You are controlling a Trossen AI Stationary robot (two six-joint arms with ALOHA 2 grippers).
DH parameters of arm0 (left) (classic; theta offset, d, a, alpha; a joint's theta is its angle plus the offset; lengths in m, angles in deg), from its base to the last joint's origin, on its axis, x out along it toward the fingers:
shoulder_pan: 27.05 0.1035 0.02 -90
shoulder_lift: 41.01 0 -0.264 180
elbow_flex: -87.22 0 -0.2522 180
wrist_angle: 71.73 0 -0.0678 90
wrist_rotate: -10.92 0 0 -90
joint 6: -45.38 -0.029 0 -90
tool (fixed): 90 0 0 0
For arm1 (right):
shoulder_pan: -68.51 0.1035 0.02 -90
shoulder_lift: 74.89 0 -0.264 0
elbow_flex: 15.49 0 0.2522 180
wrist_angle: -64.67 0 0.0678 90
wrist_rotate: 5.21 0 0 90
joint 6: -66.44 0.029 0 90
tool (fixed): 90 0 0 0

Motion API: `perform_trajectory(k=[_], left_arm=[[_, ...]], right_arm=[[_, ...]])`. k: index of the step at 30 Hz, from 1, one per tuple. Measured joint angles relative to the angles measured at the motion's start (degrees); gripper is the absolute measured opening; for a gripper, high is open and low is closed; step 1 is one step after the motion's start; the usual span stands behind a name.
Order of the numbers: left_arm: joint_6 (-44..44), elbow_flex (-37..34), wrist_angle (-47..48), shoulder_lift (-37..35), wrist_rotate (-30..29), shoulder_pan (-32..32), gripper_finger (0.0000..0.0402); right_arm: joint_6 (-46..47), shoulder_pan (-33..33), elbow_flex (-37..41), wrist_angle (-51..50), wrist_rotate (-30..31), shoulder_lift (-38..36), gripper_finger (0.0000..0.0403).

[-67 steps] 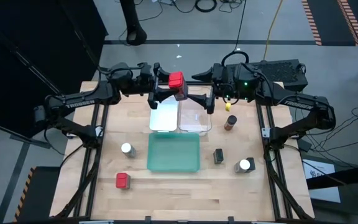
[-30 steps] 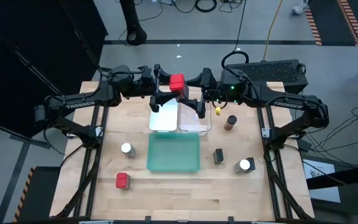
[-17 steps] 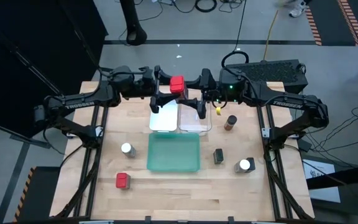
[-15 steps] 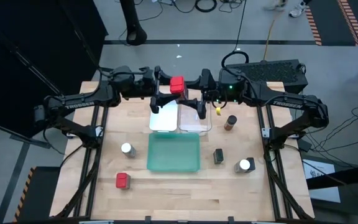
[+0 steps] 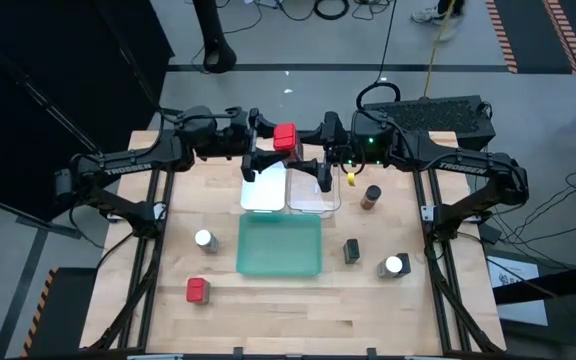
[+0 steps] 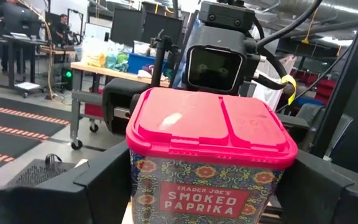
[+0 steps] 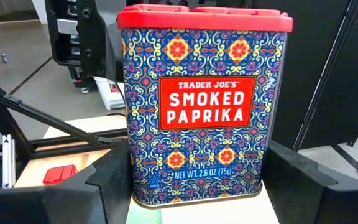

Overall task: Sort spices by type
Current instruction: Put the top red spice can into the green bin

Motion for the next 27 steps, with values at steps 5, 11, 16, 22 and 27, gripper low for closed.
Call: perform_trajectory(k=[5,11,16,22,27], left_arm=[[-0.98,0.0,0.07,0.02,0.29,0.0,0.0329],[-3.04,0.0,1.73,0.1,0.22,-0.7,0.0347],[-1.24,0.0,3.43,0.17,-0.12,-0.68,0.0378],[1.19,0.0,3.68,0.17,-0.2,-0.54,0.0397],[9.15,-0.02,4.9,-0.08,-0.53,-0.42,0.0397]], right_arm=[[-0.41,0.02,0.0,-0.02,0.05,-0.02,0.0268],[-1.03,0.11,0.0,0.0,-0.2,-0.04,0.0268],[-0.87,0.02,0.0,0.17,0.18,-0.07,0.0268],[-1.48,0.07,-0.04,-1.05,2.4,-0.09,0.0268],[-4.52,0.24,-0.07,-7.44,7.55,-0.99,0.0268]])
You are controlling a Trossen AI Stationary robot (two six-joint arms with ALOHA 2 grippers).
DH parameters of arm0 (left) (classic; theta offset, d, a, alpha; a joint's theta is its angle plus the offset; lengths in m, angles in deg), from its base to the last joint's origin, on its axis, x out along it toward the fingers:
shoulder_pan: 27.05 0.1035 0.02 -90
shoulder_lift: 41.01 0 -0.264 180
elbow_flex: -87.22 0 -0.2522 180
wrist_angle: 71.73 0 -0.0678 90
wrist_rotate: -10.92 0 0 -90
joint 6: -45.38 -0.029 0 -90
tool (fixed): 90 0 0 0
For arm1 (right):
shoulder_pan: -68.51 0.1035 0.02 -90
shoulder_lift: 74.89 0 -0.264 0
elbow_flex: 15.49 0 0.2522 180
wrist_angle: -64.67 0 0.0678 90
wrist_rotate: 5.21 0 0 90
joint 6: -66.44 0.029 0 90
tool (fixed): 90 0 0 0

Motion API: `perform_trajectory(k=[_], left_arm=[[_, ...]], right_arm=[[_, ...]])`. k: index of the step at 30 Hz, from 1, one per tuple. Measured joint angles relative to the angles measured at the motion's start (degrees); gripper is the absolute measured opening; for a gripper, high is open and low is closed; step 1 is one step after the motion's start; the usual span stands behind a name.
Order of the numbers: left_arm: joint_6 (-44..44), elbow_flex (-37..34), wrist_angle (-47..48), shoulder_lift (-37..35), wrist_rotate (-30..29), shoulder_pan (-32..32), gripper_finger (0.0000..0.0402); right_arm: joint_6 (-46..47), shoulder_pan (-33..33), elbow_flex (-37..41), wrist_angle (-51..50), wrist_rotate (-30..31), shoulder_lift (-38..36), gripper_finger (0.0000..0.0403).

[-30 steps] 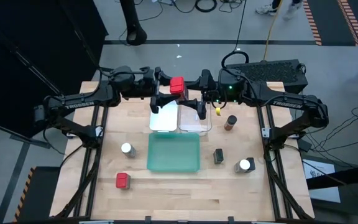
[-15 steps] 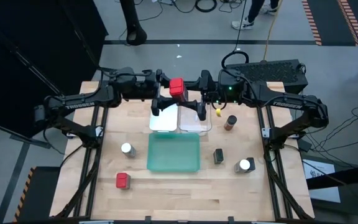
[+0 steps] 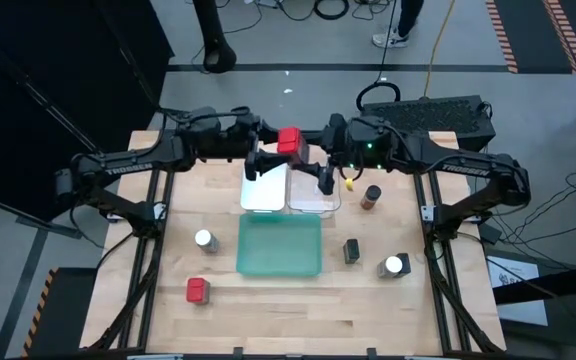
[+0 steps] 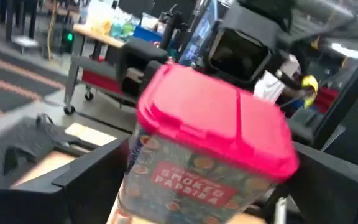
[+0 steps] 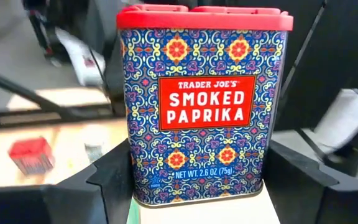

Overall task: Sort spices by type
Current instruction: Put the top red spice can into the green bin

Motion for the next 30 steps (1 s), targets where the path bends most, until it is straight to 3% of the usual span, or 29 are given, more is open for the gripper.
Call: perform_trajectory(k=[3,10,15,19,30], left_arm=[[2.36,0.0,2.08,-0.17,-0.03,0.47,0.0397],[5.52,0.0,5.46,-0.33,2.62,0.61,0.0397],[8.56,0.0,5.19,-0.19,-2.99,0.53,0.0397],[11.92,0.0,4.68,1.23,-9.08,0.64,0.0397],[11.3,5.37,3.61,7.28,-9.14,-0.69,0.0397]], right_arm=[[-1.61,0.0,0.0,-3.9,3.76,-0.76,0.0268],[-7.71,-0.15,0.02,-14.22,19.81,-1.15,0.0268],[-14.11,0.87,0.02,-16.46,26.31,-1.15,0.0268],[-18.76,2.61,0.02,-15.99,27.82,-1.08,0.0268],[-23.43,3.31,0.0,-15.15,30.55,-1.05,0.0268]])
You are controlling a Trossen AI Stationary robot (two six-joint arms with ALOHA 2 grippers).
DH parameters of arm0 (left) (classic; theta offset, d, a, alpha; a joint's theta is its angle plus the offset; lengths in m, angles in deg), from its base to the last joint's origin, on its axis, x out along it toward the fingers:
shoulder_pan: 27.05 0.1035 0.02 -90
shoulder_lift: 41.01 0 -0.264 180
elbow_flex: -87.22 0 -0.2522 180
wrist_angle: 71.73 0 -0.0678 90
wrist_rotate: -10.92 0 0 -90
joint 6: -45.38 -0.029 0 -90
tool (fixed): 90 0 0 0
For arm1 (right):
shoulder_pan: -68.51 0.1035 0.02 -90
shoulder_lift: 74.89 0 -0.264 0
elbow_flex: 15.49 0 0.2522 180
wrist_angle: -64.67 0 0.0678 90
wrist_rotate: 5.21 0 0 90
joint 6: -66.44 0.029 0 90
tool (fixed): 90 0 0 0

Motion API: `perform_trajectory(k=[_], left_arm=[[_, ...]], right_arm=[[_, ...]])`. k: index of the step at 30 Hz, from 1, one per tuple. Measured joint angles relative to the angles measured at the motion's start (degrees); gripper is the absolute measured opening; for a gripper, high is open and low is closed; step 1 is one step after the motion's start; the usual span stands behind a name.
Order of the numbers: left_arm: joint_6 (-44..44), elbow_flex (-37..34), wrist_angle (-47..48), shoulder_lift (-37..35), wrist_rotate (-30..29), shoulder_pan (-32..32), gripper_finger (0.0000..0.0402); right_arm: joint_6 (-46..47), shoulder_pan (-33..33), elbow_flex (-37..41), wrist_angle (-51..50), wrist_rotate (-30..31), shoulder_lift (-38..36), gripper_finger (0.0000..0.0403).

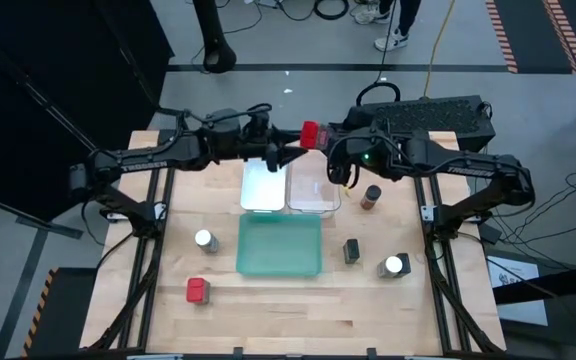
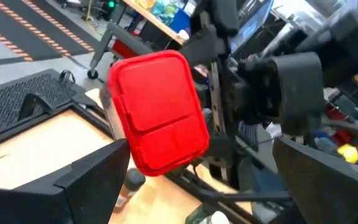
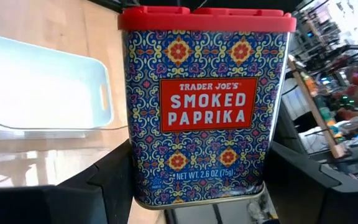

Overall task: Sort spices by type
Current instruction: Put the top red spice can into the green bin

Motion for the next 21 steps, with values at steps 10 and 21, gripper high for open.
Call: perform_trajectory(k=[10,21], left_arm=[[-2.92,5.99,6.29,3.55,-5.94,0.14,0.0397],[-2.87,9.61,14.31,3.81,-11.51,0.17,0.0397]], right_arm=[[-1.33,0.0,0.02,-1.42,-0.39,0.21,0.0268],[-1.36,-0.02,0.02,-1.31,-0.31,0.45,0.0268]])
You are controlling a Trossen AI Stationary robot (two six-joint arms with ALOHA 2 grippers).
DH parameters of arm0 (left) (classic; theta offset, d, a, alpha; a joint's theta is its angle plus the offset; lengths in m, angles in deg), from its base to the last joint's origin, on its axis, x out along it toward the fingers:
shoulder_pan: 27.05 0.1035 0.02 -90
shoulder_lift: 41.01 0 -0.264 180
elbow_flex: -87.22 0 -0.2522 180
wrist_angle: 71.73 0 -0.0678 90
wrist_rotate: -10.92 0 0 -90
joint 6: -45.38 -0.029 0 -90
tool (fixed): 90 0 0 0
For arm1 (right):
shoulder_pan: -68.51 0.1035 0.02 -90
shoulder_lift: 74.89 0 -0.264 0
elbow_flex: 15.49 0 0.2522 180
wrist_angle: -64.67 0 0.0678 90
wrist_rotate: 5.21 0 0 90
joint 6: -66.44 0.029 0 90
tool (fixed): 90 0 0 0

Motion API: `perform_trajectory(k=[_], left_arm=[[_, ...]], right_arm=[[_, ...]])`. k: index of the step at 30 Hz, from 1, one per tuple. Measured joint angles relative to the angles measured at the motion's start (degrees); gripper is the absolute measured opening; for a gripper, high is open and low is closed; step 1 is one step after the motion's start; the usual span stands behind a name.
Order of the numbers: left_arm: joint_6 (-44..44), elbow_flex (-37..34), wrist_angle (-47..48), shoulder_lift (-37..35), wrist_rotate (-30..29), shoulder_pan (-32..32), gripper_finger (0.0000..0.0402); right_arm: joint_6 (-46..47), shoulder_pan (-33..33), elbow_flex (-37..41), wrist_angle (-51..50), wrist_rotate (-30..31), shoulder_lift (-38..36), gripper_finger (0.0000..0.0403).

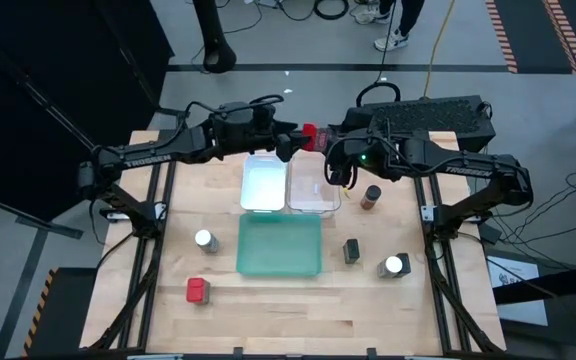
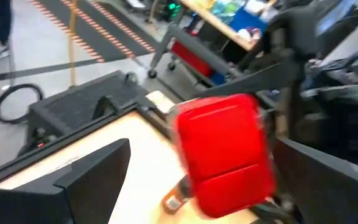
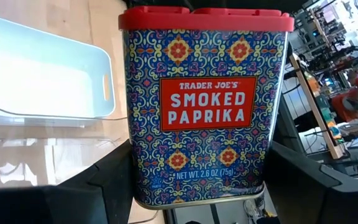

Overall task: Sort spices by type
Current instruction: Put the top red spice can into the green bin

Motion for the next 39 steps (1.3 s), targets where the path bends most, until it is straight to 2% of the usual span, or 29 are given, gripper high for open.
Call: perform_trajectory(k=[11,26,39], left_arm=[[1.57,-0.07,-2.08,0.03,0.87,-0.36,0.0397],[1.53,-0.15,-6.21,4.65,1.23,-1.31,0.0397],[1.59,-0.09,-7.58,5.51,1.33,-1.27,0.0392]], right_arm=[[0.02,0.01,0.0,-0.03,-0.16,0.15,0.0268],[1.48,0.01,0.0,-0.08,-0.17,0.15,0.0268],[1.57,0.01,0.0,-0.05,-0.17,0.15,0.0268]])
